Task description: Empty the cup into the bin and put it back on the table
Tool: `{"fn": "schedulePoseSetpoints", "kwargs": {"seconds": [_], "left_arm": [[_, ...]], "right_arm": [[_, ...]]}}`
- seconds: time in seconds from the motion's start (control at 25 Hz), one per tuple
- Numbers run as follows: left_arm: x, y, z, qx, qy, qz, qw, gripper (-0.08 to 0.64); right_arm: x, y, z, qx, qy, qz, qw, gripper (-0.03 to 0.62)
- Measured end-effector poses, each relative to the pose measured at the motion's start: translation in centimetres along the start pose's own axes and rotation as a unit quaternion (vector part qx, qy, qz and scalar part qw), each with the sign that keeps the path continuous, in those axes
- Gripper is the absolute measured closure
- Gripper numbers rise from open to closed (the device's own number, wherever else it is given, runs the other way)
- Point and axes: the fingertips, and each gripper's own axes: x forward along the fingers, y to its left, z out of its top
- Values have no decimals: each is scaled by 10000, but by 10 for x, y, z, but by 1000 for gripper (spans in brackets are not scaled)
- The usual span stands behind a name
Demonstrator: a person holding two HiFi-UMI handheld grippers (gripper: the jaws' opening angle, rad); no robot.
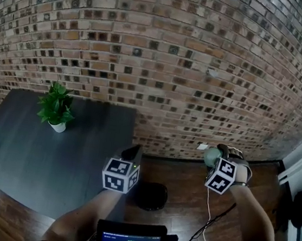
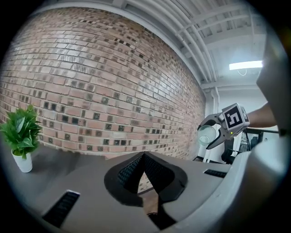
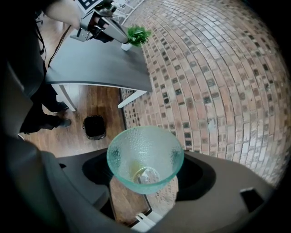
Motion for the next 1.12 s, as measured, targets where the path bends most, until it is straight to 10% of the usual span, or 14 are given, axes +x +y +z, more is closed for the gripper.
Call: {"fn": "schedulePoseSetpoints", "kwargs": {"seconds": [1.12], "left_arm": [[7, 8, -11, -171, 104, 13, 9998, 558]], "right_arm": [[-3, -35, -18, -671, 538, -403, 9955, 201]]}}
